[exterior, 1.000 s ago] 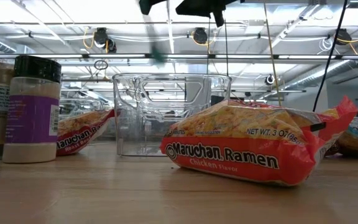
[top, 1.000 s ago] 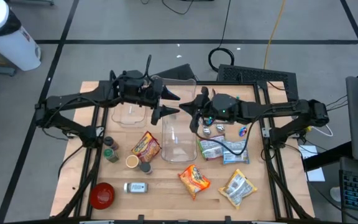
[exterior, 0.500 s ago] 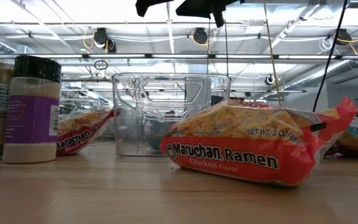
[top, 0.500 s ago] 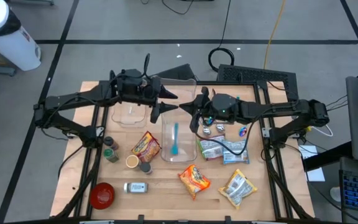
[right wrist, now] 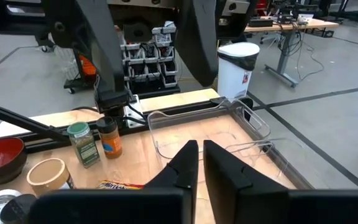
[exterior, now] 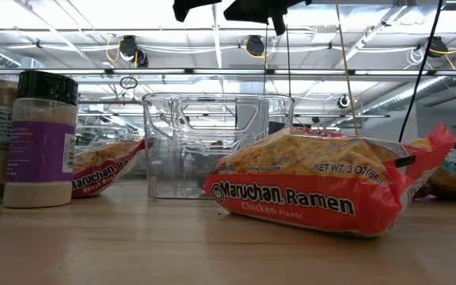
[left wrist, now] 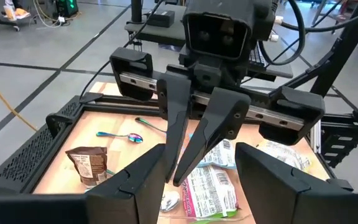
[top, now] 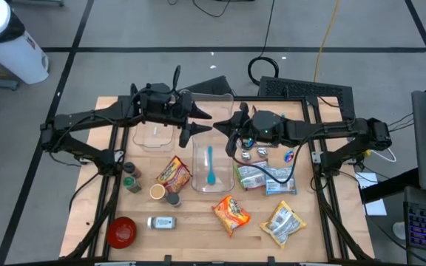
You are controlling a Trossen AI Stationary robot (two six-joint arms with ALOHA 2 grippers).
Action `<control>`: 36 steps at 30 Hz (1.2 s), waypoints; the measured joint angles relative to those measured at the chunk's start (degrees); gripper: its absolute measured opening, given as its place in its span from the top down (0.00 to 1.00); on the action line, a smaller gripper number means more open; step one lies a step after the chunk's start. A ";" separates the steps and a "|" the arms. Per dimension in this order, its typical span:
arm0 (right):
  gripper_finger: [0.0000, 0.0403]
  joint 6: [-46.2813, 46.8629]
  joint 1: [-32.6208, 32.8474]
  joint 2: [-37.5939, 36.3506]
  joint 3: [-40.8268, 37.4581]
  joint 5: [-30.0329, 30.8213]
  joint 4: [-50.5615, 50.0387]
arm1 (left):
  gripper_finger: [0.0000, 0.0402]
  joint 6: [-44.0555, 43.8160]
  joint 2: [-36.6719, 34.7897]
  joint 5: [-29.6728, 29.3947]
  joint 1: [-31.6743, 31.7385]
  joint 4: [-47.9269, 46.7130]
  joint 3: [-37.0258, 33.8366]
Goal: Pick & Place Food Item
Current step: Put the top purple spoon into the bottom right transparent bin
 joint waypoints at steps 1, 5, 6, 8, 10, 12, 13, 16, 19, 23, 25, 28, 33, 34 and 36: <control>0.93 0.41 0.01 0.00 0.00 0.00 0.00 | 0.51 0.02 0.00 0.00 0.01 -0.10 0.00; 0.83 0.77 0.01 0.00 0.00 -0.16 0.00 | 0.51 0.04 0.00 -0.01 -0.01 -0.42 0.00; 0.80 0.90 0.01 0.00 0.00 -0.17 -0.02 | 0.51 0.10 0.00 -0.07 0.01 -0.42 0.00; 0.74 1.72 0.01 0.00 -0.02 -0.11 -0.03 | 0.51 0.48 -0.06 -0.37 0.25 -0.44 0.00; 0.67 2.21 -0.01 0.00 -0.02 -0.09 -0.07 | 0.51 0.63 -0.84 -0.46 0.77 -1.61 -0.02; 0.61 2.24 -0.16 0.00 -0.02 -0.04 -0.52 | 0.51 0.84 -1.29 -0.42 1.32 -1.91 0.00; 0.58 2.11 -0.25 0.00 -0.02 -0.05 -0.87 | 0.51 1.19 -1.80 -0.43 1.70 -2.87 0.00; 0.51 1.86 -0.61 0.00 -0.06 -0.02 -1.97 | 0.51 2.41 -3.95 -0.58 3.15 -6.95 -0.13; 0.47 1.70 -0.72 0.00 -0.28 0.00 -1.82 | 0.51 2.71 -6.80 -2.06 4.47 -10.27 0.00; 0.45 1.71 -0.62 0.00 -0.28 -0.04 -1.54 | 0.51 2.58 -10.36 -5.29 5.48 -12.19 0.00; 0.45 1.66 -0.62 0.00 -0.28 -0.06 -1.14 | 0.51 2.55 -12.31 -6.70 6.00 -13.09 -0.03; 0.45 1.78 -0.62 0.00 -0.49 -0.04 0.14 | 0.51 2.52 -14.51 -7.85 6.11 -11.56 0.00; 0.46 -1.03 -1.06 -1.48 -0.72 -0.05 -4.54 | 0.51 2.30 -17.46 -8.30 6.11 -11.97 -0.02; 0.46 -1.93 -1.08 -2.66 -0.72 0.00 -6.63 | 0.51 1.86 -17.98 -8.30 6.11 -12.31 -0.02; 0.46 -3.50 -1.08 -4.89 0.31 1.13 -10.64 | 0.51 0.92 -18.79 -8.35 6.13 -12.40 -0.02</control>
